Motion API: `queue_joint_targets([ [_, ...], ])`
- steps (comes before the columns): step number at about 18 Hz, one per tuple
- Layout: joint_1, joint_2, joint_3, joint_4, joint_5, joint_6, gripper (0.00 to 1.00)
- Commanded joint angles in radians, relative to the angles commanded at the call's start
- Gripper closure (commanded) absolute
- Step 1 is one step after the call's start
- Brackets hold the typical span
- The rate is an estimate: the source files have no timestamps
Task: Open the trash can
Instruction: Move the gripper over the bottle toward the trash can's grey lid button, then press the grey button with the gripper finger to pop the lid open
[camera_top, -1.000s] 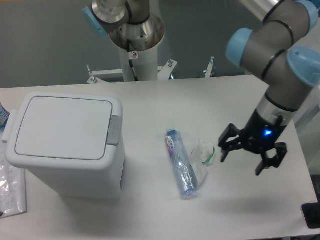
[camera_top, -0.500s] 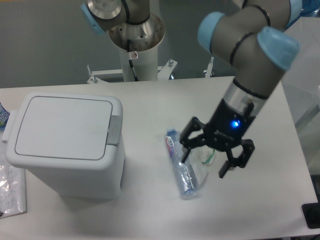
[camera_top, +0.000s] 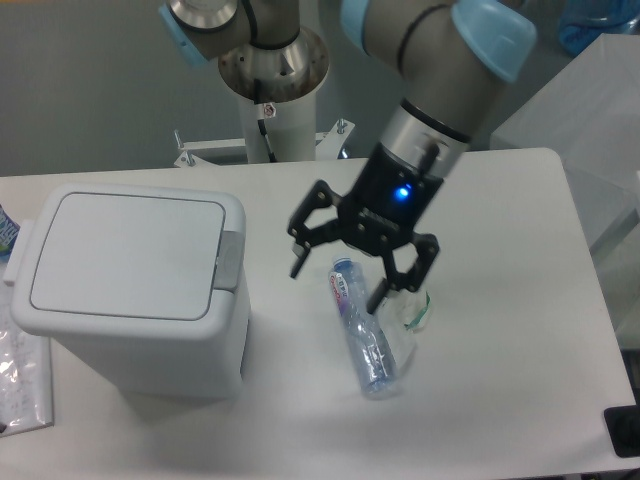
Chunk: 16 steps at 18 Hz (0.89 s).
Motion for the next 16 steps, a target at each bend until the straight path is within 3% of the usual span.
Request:
queue_joint_targets([
  [6,-0.043,0.02,-0.089,0.167,0.002,-0.055,0.0],
  [16,-0.049,0.011,-0.106,0.199,0.005,-0.054,0.0],
])
